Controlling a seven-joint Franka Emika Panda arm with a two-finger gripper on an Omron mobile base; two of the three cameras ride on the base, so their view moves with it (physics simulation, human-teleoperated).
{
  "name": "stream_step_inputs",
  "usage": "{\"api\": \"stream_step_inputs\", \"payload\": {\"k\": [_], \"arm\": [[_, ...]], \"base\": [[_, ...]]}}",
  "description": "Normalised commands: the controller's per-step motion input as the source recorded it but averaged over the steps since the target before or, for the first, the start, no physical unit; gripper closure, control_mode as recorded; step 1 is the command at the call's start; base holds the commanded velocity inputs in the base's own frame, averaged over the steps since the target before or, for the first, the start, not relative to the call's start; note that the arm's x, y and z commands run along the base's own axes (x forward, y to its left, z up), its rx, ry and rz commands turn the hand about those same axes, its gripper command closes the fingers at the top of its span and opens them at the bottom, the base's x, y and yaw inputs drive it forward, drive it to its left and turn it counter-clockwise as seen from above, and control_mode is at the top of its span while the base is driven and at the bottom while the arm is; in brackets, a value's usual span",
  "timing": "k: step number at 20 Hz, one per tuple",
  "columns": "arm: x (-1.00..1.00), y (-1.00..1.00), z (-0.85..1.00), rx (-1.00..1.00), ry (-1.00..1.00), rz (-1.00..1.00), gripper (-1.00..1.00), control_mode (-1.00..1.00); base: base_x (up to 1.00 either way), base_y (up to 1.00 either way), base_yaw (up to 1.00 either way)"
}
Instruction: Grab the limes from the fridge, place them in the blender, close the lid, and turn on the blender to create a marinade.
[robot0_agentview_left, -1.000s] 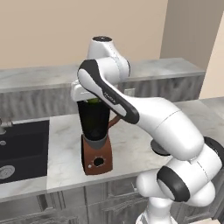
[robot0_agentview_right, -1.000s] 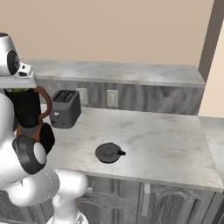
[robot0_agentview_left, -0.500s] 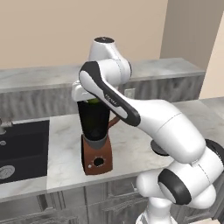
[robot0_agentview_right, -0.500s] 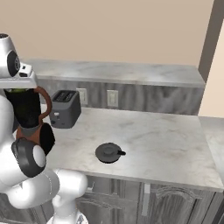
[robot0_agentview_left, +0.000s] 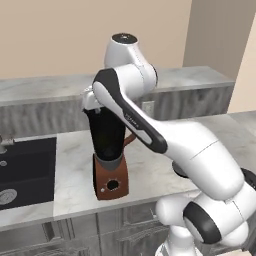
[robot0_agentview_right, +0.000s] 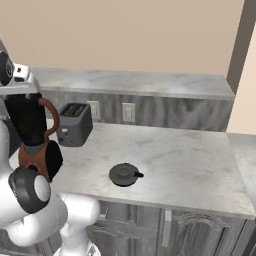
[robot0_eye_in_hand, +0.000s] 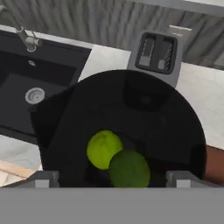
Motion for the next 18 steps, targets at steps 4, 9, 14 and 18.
{"api": "stream_step_inputs", "payload": {"k": [4, 9, 14, 18], "arm": [[-0.53, -0.38, 0.42, 0.01, -0.23, 0.00, -1.00, -1.00], [-0.64, -0.92, -0.03, 0.09, -0.13, 0.06, -1.00, -1.00], [-0.43, -1.00, -0.20, 0.07, -0.04, 0.12, -1.00, -1.00], [-0.26, -1.00, -0.31, 0.06, 0.00, 0.13, -1.00, -1.00]], "base": [[0.00, 0.00, 0.00], [0.00, 0.00, 0.00], [0.00, 0.00, 0.00], [0.00, 0.00, 0.00]]}}
